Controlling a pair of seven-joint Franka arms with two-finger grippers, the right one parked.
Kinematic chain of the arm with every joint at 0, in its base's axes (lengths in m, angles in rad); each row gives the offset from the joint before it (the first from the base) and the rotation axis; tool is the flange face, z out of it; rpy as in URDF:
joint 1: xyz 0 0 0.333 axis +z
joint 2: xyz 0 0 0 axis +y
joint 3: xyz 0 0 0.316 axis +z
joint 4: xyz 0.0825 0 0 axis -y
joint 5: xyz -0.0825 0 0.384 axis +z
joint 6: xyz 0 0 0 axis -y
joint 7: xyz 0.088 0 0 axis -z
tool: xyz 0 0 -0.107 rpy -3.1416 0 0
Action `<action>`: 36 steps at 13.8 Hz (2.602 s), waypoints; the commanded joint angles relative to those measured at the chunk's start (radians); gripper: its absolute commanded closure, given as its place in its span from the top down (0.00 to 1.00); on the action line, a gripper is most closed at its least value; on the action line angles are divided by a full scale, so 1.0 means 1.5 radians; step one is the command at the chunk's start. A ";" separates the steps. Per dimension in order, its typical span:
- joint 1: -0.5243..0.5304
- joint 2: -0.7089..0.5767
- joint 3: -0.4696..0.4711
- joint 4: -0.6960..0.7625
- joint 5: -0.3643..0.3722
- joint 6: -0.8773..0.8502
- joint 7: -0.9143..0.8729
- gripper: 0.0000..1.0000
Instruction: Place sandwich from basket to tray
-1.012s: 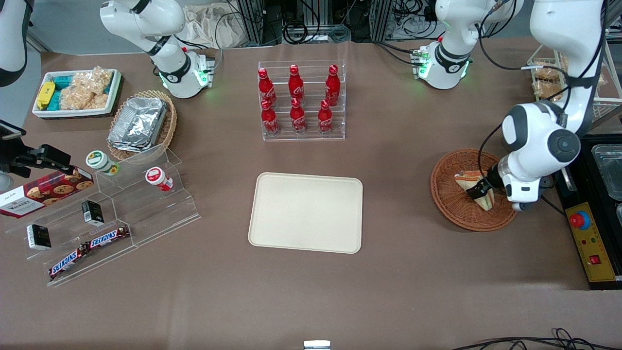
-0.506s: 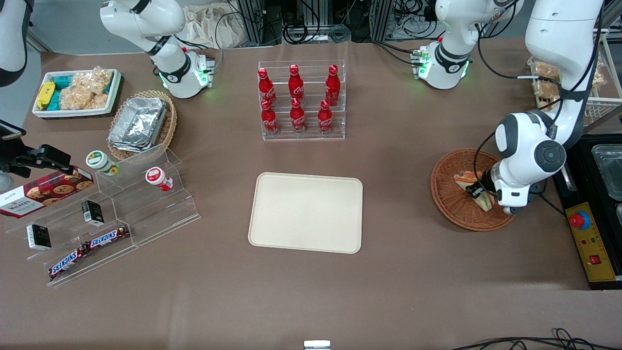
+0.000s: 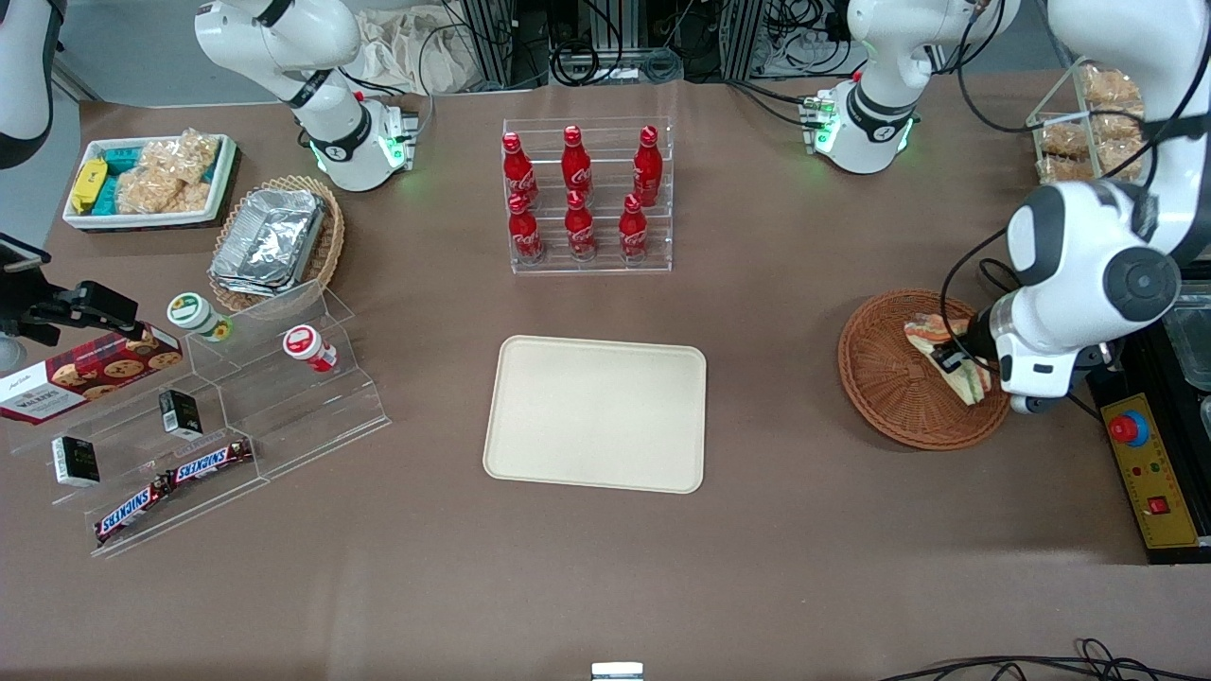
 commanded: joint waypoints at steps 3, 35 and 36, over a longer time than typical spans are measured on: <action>-0.007 0.037 -0.138 0.089 -0.001 -0.053 0.004 0.00; 0.015 0.135 -0.293 0.186 0.085 0.138 -0.060 0.99; 0.032 0.107 -0.293 0.186 0.084 0.103 -0.055 0.99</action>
